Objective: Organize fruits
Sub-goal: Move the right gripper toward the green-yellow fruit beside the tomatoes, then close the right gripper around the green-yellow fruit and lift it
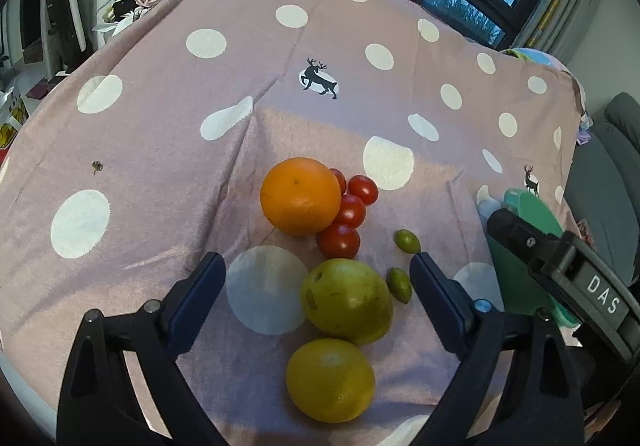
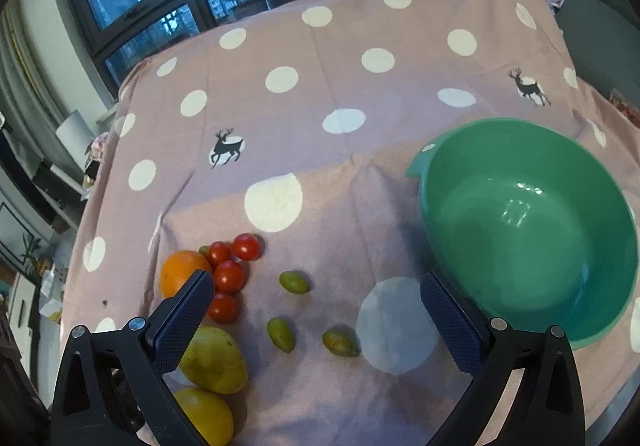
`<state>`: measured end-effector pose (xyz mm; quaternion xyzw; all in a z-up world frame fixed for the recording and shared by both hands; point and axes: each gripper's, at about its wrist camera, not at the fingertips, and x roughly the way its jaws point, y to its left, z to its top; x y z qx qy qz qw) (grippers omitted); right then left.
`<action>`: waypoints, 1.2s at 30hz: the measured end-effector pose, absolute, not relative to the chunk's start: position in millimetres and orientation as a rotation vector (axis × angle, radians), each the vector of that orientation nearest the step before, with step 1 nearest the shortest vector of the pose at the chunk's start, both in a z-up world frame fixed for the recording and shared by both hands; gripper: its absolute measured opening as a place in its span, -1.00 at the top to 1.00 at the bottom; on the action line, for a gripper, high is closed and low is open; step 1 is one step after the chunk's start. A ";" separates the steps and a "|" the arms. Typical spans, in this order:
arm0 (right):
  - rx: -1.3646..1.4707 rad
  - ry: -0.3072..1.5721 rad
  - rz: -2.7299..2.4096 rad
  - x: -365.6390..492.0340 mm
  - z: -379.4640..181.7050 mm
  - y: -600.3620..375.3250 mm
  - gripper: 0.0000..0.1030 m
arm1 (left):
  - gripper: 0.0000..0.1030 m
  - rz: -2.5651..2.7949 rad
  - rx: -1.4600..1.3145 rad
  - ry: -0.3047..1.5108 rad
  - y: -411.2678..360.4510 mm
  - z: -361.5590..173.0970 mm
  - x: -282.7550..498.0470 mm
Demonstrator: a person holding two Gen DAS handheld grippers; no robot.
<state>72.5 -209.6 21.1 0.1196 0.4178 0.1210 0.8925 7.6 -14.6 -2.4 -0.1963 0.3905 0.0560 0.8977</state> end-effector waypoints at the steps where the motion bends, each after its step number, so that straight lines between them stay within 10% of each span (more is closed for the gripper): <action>1: 0.247 0.866 0.249 72.1 21.4 -209.7 -0.99 | -0.80 0.116 -0.403 0.810 -14.9 -2.4 7.6; 36: 0.233 0.881 0.315 69.5 24.3 -194.8 -0.69 | -0.18 0.038 -0.489 0.875 -6.8 -4.2 4.9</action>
